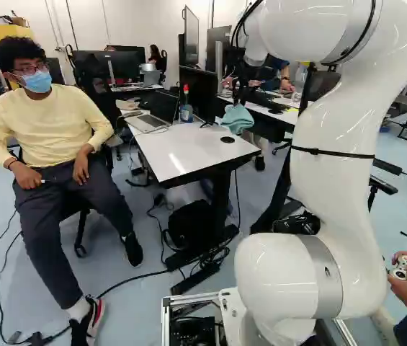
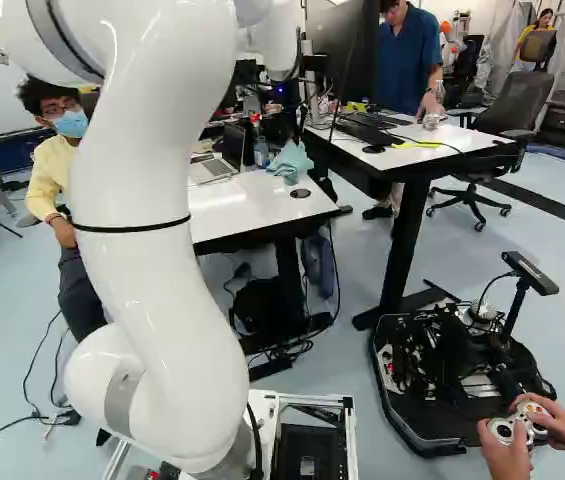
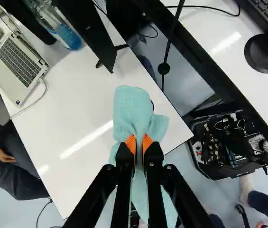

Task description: Clean the table with the green towel

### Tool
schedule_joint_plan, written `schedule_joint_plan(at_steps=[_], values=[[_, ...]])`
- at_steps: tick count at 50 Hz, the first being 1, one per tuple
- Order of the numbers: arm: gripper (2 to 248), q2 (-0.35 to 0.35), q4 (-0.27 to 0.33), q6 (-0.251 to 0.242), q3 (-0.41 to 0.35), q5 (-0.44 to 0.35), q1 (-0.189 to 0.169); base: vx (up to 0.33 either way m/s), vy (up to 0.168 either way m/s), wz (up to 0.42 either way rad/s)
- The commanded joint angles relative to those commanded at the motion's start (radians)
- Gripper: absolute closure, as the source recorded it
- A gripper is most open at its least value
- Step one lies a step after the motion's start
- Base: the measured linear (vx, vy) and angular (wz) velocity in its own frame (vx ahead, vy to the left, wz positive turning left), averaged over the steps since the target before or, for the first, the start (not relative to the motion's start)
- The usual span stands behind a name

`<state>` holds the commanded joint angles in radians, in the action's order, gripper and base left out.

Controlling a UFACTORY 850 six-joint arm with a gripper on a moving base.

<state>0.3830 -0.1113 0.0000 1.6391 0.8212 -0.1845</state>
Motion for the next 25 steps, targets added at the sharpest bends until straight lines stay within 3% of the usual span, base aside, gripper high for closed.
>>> schedule_joint_plan(at_steps=[25], values=[[211,0.017,0.0,0.0,0.022,0.0,-0.004,0.0,0.0,0.0]])
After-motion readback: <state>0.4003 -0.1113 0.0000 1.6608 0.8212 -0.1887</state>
